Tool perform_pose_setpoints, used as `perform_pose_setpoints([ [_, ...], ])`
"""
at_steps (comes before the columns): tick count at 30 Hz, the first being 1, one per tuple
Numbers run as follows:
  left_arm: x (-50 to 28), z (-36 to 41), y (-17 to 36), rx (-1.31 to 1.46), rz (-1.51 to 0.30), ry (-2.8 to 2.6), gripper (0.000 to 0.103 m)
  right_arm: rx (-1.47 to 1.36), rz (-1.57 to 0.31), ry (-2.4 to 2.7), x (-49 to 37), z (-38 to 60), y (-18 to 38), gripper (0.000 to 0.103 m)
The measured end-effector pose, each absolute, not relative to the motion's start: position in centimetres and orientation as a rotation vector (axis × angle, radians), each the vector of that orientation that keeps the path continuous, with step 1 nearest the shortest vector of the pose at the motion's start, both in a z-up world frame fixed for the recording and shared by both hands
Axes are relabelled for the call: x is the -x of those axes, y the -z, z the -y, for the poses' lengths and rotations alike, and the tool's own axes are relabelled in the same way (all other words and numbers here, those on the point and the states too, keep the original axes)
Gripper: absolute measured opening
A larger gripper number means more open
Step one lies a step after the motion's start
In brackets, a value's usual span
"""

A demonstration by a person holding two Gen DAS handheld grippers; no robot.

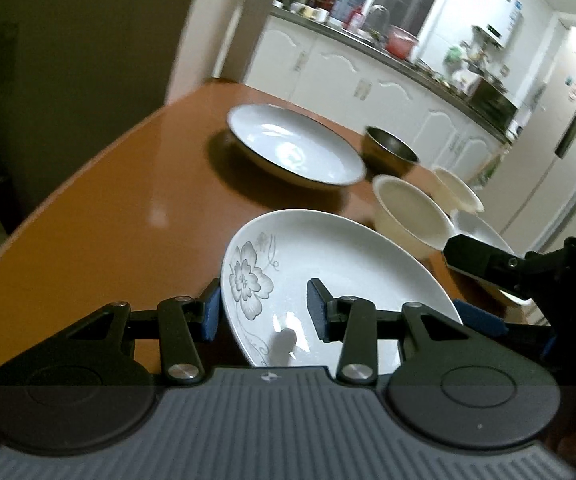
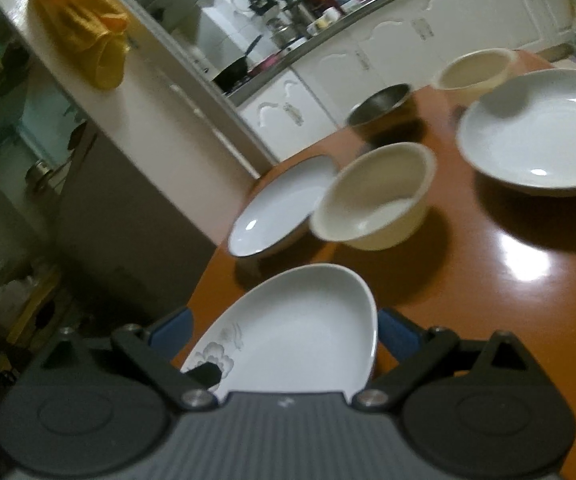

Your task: Organize plates and bowls

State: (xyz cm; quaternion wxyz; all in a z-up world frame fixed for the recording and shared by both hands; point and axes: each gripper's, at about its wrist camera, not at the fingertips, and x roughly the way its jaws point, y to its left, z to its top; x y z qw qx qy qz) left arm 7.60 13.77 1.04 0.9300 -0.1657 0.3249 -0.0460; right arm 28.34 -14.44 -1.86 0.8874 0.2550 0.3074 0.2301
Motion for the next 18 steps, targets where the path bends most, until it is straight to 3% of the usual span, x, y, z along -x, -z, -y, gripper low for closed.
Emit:
perform_pose_setpoints([
  [18,-9.8,-20.2,-0.3,0.41,-0.642,-0.06,0.049,-0.462,-0.652,-0.599,-31.0,6.8,2.2,0.098],
])
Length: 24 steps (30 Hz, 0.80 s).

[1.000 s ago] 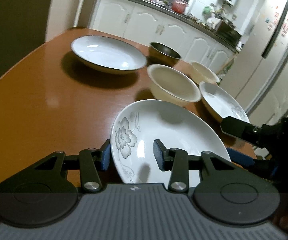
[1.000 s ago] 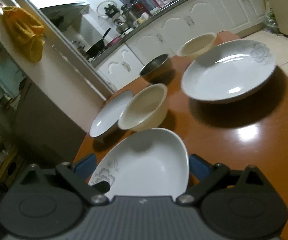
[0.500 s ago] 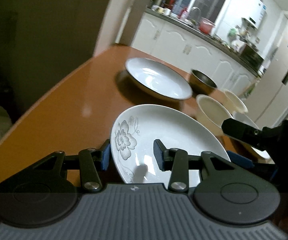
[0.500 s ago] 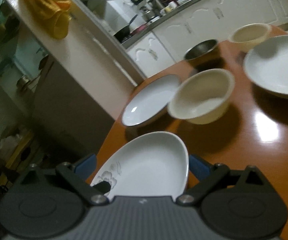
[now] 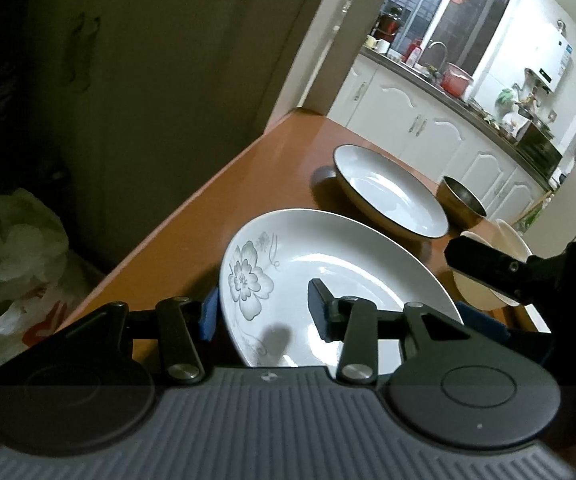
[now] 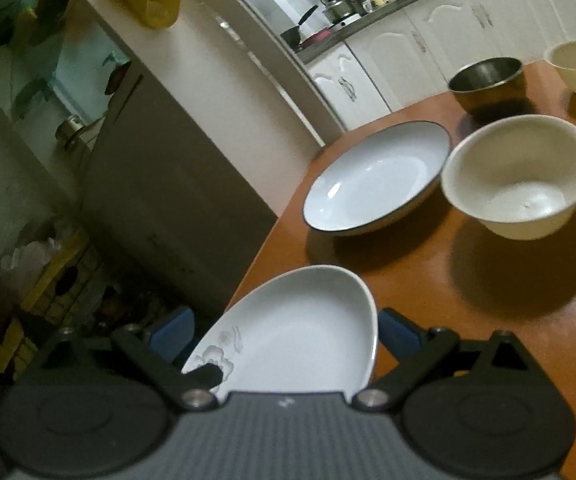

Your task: Organize plates and bowls

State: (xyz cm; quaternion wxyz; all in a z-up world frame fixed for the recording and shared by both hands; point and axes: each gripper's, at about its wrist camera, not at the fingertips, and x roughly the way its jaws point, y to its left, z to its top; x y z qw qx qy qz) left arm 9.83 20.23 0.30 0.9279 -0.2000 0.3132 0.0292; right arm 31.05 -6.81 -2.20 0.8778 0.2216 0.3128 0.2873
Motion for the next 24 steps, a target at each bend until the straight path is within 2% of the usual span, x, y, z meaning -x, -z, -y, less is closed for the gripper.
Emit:
perform_pose_setpoints([
  [17,-6.5,-21.4,0.6,0.433,-0.641,-0.07,0.053,-0.417,-0.672,-0.63,-31.5,5.6,2.8,0.1],
  [21,-6.1,-21.2,0.4,0.412,-0.63,-0.091,0.064,-0.408,-0.669,-0.593,-31.1,6.3,2.4,0.102],
  [23,-5.8,-21.2,0.1,0.39,-0.613,-0.096,0.077,-0.421,-0.663,-0.58,-30.9,7.1,2.1,0.102],
  [24,-5.7,-21.2,-0.1,0.375,-0.607,-0.103,0.079,-0.437,-0.659,-0.569,-30.7,7.8,1.9,0.102],
])
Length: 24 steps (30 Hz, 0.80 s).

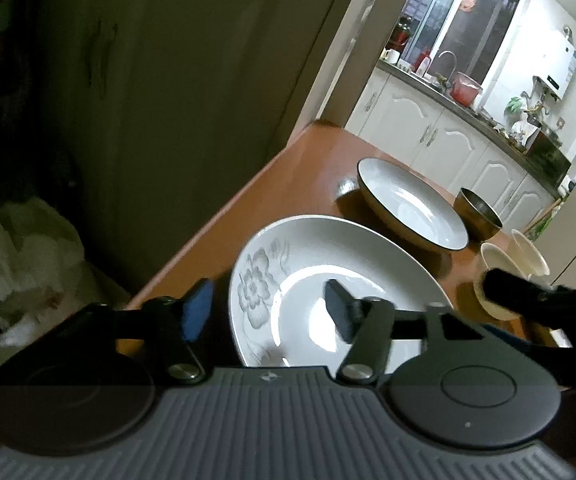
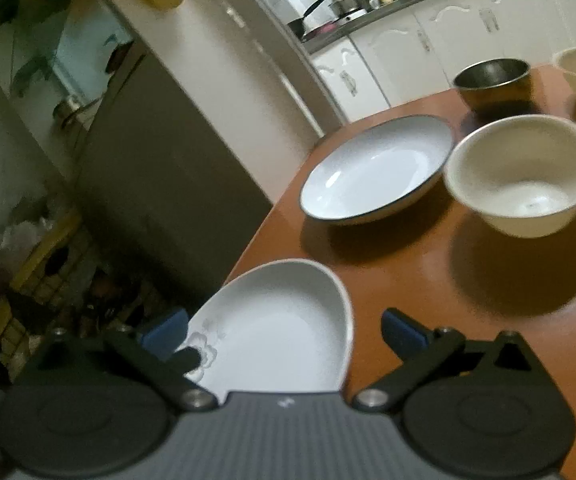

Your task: Organize plates and bowls

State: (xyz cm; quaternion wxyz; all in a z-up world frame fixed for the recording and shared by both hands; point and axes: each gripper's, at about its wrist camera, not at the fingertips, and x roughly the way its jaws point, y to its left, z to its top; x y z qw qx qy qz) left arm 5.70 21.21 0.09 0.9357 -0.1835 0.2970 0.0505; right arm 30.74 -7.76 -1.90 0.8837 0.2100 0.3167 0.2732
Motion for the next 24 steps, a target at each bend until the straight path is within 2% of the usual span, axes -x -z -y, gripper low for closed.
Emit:
perform_pose_setpoints([
  [6,-4.8,-20.8,-1.4,0.306,-0.57,-0.12,0.092,-0.437,-0.602,-0.481,-29.9,11.5,-0.2,0.102],
  [7,-4.6,-20.5,-1.8,0.287,-0.56,-0.118,0.099,-0.426,-0.585,-0.458,-29.7,12.5,-0.9,0.102],
  [16,-3.1,-16.1,-5.6,0.186,-0.511,0.018,0.103,-0.366,-0.457,-0.321,-29.5,22.0,-5.2,0.102],
  [24,-3.7,-8.8,-7.1,0.117,-0.543,0.24,0.103,-0.486,-0.368,-0.178,-31.5,30.6,-4.7,0.102],
])
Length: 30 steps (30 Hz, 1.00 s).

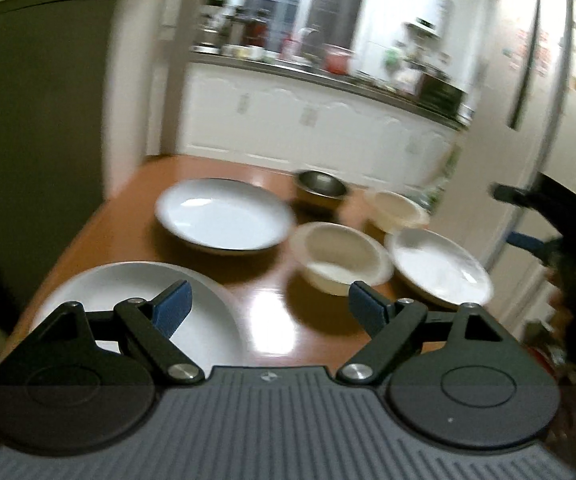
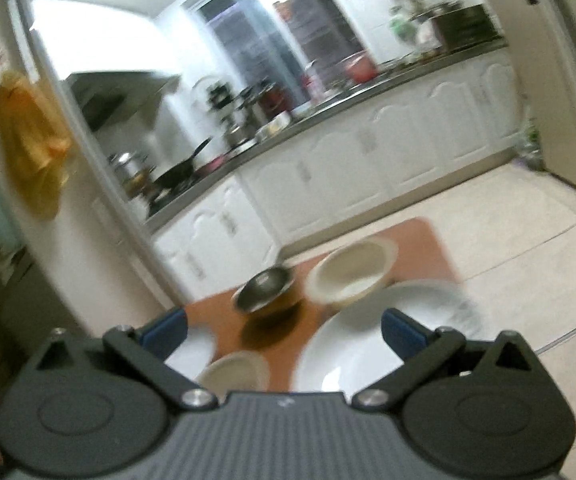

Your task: Organize plates and bowls

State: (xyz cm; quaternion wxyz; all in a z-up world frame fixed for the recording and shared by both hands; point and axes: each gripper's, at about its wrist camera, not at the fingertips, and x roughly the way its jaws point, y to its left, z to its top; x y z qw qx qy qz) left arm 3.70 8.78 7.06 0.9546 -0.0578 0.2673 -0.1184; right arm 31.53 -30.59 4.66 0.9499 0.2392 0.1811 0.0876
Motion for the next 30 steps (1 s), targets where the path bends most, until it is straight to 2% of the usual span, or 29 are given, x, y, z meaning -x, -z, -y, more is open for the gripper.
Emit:
perform_pose_setpoints([
  [7,-5.8,-2.1,-5.8,0.036,-0.603,0.395,0.103,-0.702,-0.35,-0.176,-34.9,37.2,-0.8,0.102],
  [13,-8.2,2.0,-4.1,0.02,-0.662,0.476,0.103,-0.77,-0.386,-0.215,-37.5,39.5,1.1,0.102],
  [18,-10.7,3.8,-2.5,0.01,-0.689,0.463,0.094,-0.793,-0.4,-0.219,-38.3,40.7,2.3,0.102],
  [23,-12.3,6.0,-1.4,0.017,-0.711,0.426,0.08,-0.842,-0.397,-0.287,-38.3,41.4,3.1,0.102],
  [27,-13.0,5.9,-1.3,0.05,-0.724,0.426,0.078,-0.837,-0.41,-0.32,-38.6,41.3,3.3,0.102],
  [30,-13.3,6.1,-1.3,0.051,-0.716,0.413,0.068,-0.848,-0.414,-0.342,-38.8,41.4,3.5,0.103],
])
